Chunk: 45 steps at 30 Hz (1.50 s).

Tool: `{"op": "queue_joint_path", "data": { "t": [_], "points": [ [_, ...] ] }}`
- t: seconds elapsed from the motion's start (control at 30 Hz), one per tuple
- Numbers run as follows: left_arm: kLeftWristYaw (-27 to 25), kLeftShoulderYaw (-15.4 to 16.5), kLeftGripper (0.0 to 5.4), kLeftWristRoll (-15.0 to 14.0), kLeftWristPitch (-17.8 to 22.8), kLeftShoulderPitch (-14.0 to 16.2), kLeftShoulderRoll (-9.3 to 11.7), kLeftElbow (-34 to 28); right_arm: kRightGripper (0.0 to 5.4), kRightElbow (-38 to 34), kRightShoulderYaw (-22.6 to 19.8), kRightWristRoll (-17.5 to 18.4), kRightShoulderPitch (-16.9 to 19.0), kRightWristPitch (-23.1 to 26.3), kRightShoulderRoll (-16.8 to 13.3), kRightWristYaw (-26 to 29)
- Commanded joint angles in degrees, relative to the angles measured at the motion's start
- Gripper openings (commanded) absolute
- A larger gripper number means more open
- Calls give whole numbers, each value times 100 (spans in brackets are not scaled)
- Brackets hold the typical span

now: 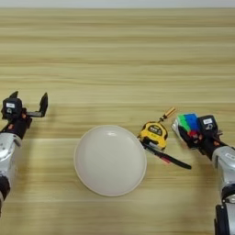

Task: Move the objects on the table

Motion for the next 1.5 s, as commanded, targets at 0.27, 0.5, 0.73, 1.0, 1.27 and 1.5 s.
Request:
{"op": "queue_joint_path", "data": {
  "t": [0.27, 0.5, 0.73, 1.0, 1.27, 1.5],
  "points": [
    [52, -33, 540, 65, 6, -80, -17, 57, 336, -96, 0, -7, -82, -83, -82, 29],
    [75, -58, 540, 68, 8, -86, -26, 66, 336, -479, -54, 80, -83, -176, -125, 157],
    [103, -81, 540, 86, 2, -91, -43, 65, 336, -995, -96, 165, 8, -194, -126, 288],
    [119, -86, 540, 99, 6, -100, -47, 61, 336, -1892, -121, 366, 215, -154, -107, 481],
    [123, -83, 540, 107, 7, -102, -48, 72, 336, -3003, -9, 538, 578, 77, -22, 650],
    [119, -82, 540, 118, 1, -99, -64, 65, 336, -3594, 101, 623, 800, 202, 32, 820]
  ]
}}
